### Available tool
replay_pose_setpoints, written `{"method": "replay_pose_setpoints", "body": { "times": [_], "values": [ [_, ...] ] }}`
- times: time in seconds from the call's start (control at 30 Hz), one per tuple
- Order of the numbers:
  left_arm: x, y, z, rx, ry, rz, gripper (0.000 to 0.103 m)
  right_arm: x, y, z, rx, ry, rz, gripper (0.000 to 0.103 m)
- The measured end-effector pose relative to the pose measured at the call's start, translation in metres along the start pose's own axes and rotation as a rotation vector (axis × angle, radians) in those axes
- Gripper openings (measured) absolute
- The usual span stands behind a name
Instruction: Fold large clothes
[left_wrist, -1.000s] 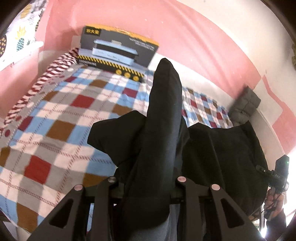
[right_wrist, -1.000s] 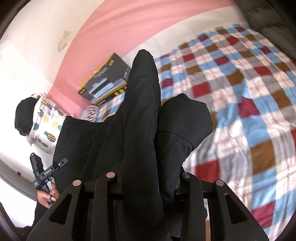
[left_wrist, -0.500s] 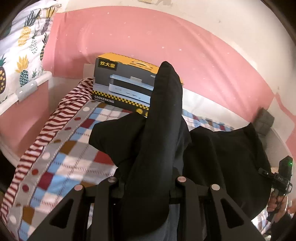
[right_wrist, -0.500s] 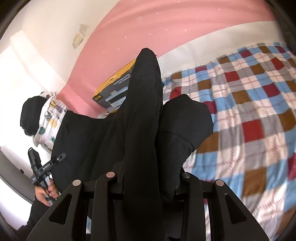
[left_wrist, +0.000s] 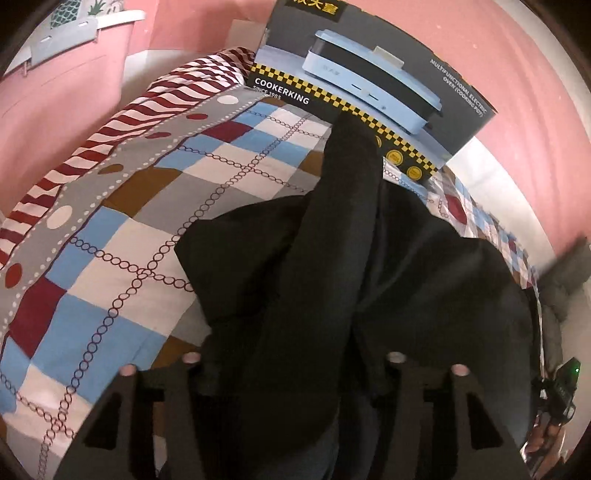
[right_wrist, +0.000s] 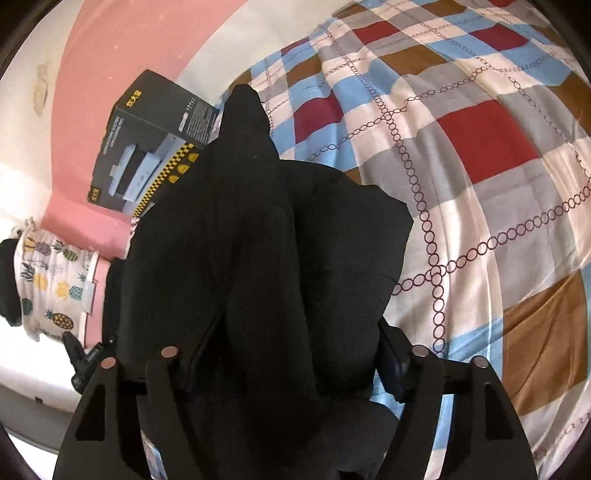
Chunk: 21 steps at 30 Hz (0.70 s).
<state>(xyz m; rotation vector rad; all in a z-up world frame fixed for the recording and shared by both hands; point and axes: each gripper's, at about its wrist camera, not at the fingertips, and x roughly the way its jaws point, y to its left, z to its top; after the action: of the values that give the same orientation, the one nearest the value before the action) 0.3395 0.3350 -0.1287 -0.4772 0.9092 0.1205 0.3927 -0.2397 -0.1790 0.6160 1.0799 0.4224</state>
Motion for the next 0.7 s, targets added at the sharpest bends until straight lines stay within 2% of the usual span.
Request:
{"method": "replay_pose_setpoints", "body": {
  "times": [0.13,0.23,0.3,0.37,0.43,0.47,0.57,0.63,0.7],
  "values": [
    [-0.011,0.007,-0.003,-0.029,0.002,-0.037,0.063,-0.015,0.007,0.002,-0.029,-0.014,-0.054,0.072],
    [-0.036,0.017,-0.007,-0.049,-0.034,-0.049,0.062,-0.046,0.015,0.000,-0.091,-0.102,-0.131,0.072],
    [-0.059,0.022,-0.012,-0.052,-0.094,-0.027,0.061,-0.069,0.025,-0.005,-0.143,-0.163,-0.183,0.072],
    [-0.081,0.025,-0.016,-0.064,-0.167,-0.007,0.059,-0.082,0.037,-0.013,-0.196,-0.187,-0.202,0.071],
    [-0.098,0.023,-0.025,-0.079,-0.206,-0.034,0.059,-0.083,0.051,-0.022,-0.252,-0.190,-0.220,0.062],
    [-0.103,0.020,-0.031,-0.075,-0.216,-0.052,0.059,-0.083,0.060,-0.033,-0.294,-0.189,-0.234,0.048],
    [-0.104,0.002,-0.059,0.020,-0.210,-0.047,0.059,-0.070,0.073,-0.060,-0.356,-0.162,-0.253,0.031],
    [-0.087,-0.006,-0.070,0.085,-0.167,0.012,0.059,-0.049,0.069,-0.077,-0.381,-0.097,-0.297,0.030],
    [-0.063,-0.003,-0.070,0.111,-0.128,0.078,0.059,-0.035,0.062,-0.077,-0.394,-0.083,-0.332,0.030]
  ]
}}
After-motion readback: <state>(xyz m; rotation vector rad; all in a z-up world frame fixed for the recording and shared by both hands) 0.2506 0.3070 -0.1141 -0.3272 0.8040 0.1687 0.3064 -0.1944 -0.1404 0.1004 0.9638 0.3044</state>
